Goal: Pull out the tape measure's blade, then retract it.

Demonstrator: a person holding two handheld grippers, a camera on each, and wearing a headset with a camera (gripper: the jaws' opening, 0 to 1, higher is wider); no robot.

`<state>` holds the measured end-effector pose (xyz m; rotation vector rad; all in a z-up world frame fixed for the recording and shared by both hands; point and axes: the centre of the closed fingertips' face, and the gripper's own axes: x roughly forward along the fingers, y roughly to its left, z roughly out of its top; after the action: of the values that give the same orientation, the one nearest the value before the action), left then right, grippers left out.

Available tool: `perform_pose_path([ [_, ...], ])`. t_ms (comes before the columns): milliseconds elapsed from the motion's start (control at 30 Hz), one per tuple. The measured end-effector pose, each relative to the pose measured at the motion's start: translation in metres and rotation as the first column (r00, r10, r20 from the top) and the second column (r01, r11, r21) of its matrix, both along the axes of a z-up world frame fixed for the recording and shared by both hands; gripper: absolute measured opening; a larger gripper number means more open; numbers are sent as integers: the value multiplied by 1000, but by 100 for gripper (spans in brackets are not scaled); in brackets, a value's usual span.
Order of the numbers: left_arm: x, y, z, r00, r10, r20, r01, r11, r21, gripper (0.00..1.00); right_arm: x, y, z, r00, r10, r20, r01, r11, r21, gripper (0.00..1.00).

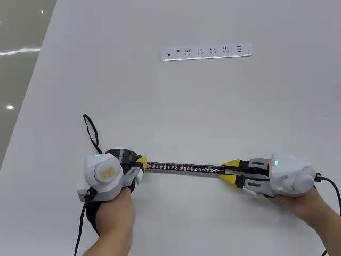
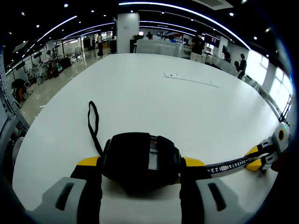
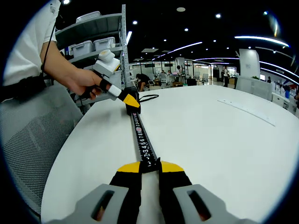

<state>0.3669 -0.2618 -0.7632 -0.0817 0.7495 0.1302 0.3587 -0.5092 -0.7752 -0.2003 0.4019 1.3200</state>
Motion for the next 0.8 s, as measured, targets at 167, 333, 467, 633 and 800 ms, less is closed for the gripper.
perform_pose_path([
  [167,0,0,0,1000,2,1,-2,1000,-1,65,1,6,-1,1000,3,2,-3,1000,3,12],
  [333,0,0,0,1000,2,-1,-2,1000,-2,65,0,14,-1,1000,7,4,-7,1000,5,12],
  [467,0,0,0,1000,3,0,-3,1000,-3,65,1,18,-1,1000,7,2,-7,1000,6,12],
  [633,0,0,0,1000,3,1,-3,1000,-3,65,1,23,-1,1000,8,2,-8,1000,7,12],
  [800,0,-1,0,1000,3,-1,-3,1000,-5,65,1,26,-1,1000,9,3,-9,1000,9,12],
])
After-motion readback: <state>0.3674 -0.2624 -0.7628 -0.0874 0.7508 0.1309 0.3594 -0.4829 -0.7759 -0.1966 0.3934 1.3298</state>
